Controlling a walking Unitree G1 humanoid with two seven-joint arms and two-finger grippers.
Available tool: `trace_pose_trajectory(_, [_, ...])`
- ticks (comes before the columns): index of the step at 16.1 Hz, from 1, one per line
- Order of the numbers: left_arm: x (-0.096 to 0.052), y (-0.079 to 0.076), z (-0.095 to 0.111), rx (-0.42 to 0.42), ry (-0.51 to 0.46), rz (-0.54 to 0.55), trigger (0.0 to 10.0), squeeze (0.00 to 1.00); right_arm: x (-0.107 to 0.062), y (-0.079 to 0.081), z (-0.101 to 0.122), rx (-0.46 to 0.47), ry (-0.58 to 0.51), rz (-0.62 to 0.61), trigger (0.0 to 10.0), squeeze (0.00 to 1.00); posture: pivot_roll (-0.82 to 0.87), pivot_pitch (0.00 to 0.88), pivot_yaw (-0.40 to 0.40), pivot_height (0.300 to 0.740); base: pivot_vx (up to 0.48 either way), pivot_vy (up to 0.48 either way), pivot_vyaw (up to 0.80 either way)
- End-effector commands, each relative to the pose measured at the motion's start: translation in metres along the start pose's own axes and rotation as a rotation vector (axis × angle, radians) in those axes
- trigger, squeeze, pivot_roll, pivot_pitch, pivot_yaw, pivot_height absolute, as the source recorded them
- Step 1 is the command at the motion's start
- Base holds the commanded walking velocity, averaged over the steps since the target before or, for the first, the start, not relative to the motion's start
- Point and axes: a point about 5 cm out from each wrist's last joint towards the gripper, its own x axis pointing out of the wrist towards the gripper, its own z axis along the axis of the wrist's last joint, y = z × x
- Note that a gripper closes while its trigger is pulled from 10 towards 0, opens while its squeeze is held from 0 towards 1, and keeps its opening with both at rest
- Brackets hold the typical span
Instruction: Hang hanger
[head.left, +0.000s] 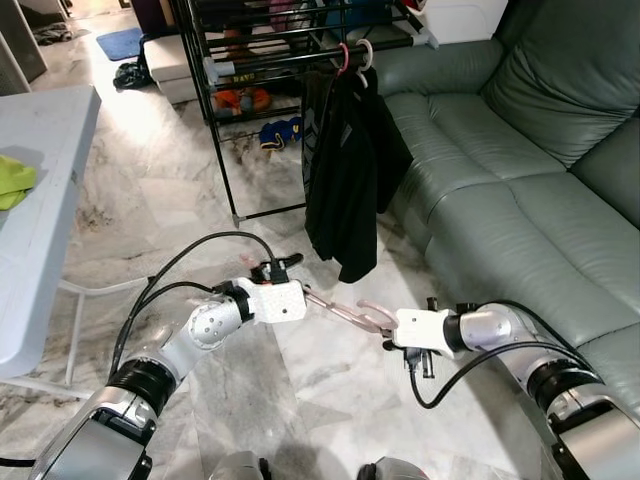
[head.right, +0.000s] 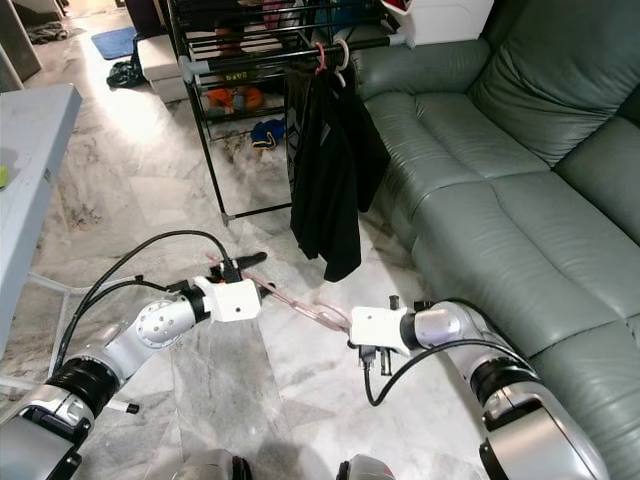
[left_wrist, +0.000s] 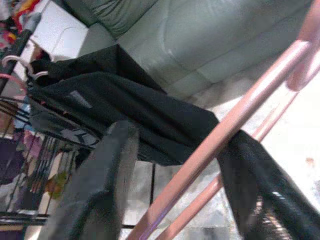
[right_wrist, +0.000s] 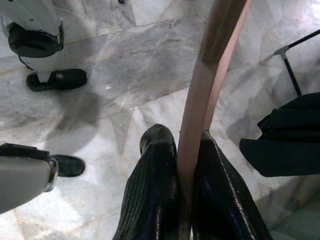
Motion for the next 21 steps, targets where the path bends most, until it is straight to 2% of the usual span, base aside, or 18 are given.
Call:
trace_pose_trajectory(1, [-0.001,0.042,0.004,0.001,-0.029,0.222,10.0,1.0,0.002,0.027,-0.021,0.057,0.104,0.156,0.0,0.0,0.02,0.0,0.003,0.74,0.0,0.0,0.0])
trace_pose_trajectory(2, [-0.002,0.044,0.005,0.005,-0.058,0.238,10.0,1.0,0.002,0.028,-0.023,0.103,0.111,0.143,0.0,0.0,0.02,0.0,0.003,0.74,0.0,0.0,0.0])
trace_pose_trajectory(4, [-0.003,0.025,0.005,0.014,-0.093,0.075,10.0,1.0,0.0,0.026,-0.025,0.109,0.12,0.121,0.0,0.0,0.03,0.0,0.004,0.74,0.0,0.0,0.0])
trace_pose_trajectory(5, [-0.005,0.009,0.0,-0.036,-0.077,-0.034,10.0,1.0,-0.001,0.019,-0.022,0.116,0.115,0.078,0.0,0.0,0.03,0.0,0.006,0.74,0.0,0.0,0.0])
trace_pose_trajectory(6, [-0.007,0.001,-0.004,-0.016,-0.06,-0.09,10.0,1.0,-0.001,0.012,-0.02,0.135,0.108,0.013,0.0,0.0,0.03,0.0,0.006,0.74,0.0,0.0,0.0])
trace_pose_trajectory(7, [-0.009,-0.006,-0.006,-0.043,-0.052,-0.137,10.0,1.0,-0.001,0.006,-0.018,0.166,0.094,-0.048,0.0,0.0,0.02,0.0,0.008,0.74,0.0,0.0,0.0])
trace_pose_trajectory(8, [-0.01,-0.01,-0.008,-0.039,-0.041,-0.155,10.0,1.0,0.0,0.001,-0.016,0.228,0.073,-0.119,0.0,0.0,0.03,0.0,0.004,0.74,0.0,0.0,0.0])
trace_pose_trajectory(10, [-0.01,-0.012,-0.008,-0.068,-0.043,-0.158,10.0,1.0,0.001,-0.005,-0.016,0.354,0.037,-0.239,0.0,0.0,0.03,0.0,-0.001,0.74,0.0,0.0,0.0])
trace_pose_trajectory(11, [-0.012,-0.015,-0.008,-0.089,-0.053,-0.145,10.0,1.0,0.005,-0.005,-0.018,0.562,-0.01,-0.406,0.0,0.0,0.02,0.0,-0.004,0.74,0.0,0.0,0.0])
trace_pose_trajectory(12, [-0.012,-0.016,-0.008,-0.11,-0.052,-0.129,10.0,1.0,0.008,-0.002,-0.018,0.638,-0.034,-0.444,0.0,0.0,0.02,0.0,-0.003,0.74,0.0,0.0,0.0])
trace_pose_trajectory(13, [-0.012,-0.015,-0.009,-0.13,-0.046,-0.104,10.0,1.0,0.009,0.001,-0.018,0.662,-0.043,-0.456,0.0,0.0,0.02,0.0,-0.003,0.74,0.0,0.0,0.0])
trace_pose_trajectory(14, [-0.012,-0.007,-0.01,-0.213,-0.034,0.027,10.0,1.0,0.015,0.014,-0.017,0.751,-0.053,-0.542,0.0,0.0,0.01,0.0,0.007,0.74,0.0,0.0,0.0])
trace_pose_trajectory(16, [-0.014,-0.003,-0.016,-0.36,0.001,0.153,10.0,1.0,0.016,0.018,-0.016,0.844,-0.08,-0.643,0.0,0.0,0.0,0.0,0.01,0.74,0.0,0.0,0.0])
trace_pose_trajectory(17, [-0.019,-0.002,-0.025,-0.481,0.05,0.274,10.0,0.76,0.014,0.018,-0.012,0.934,-0.125,-0.727,0.0,0.0,0.0,0.0,0.013,0.74,0.0,0.0,0.0])
trace_pose_trajectory(18, [-0.024,-0.001,-0.031,-0.603,0.084,0.381,10.0,0.0,0.014,0.02,-0.01,0.985,-0.144,-0.77,0.0,0.0,0.0,0.0,0.007,0.74,0.0,0.0,0.0])
trace_pose_trajectory(19, [-0.029,0.0,-0.037,-0.759,0.107,0.515,10.0,0.0,0.014,0.023,-0.005,1.018,-0.17,-0.804,4.8,0.0,0.0,0.0,0.003,0.74,0.0,0.0,0.0])
trace_pose_trajectory(20, [-0.033,0.002,-0.04,-0.85,0.118,0.599,10.0,0.0,0.015,0.024,0.001,1.008,-0.181,-0.82,10.0,0.0,0.0,0.0,0.002,0.74,0.0,0.0,0.0])
trace_pose_trajectory(21, [-0.034,0.003,-0.041,-0.865,0.122,0.621,10.0,0.0,0.015,0.024,0.003,0.994,-0.185,-0.827,10.0,0.0,0.0,0.0,0.0,0.74,0.296,0.0,0.0])
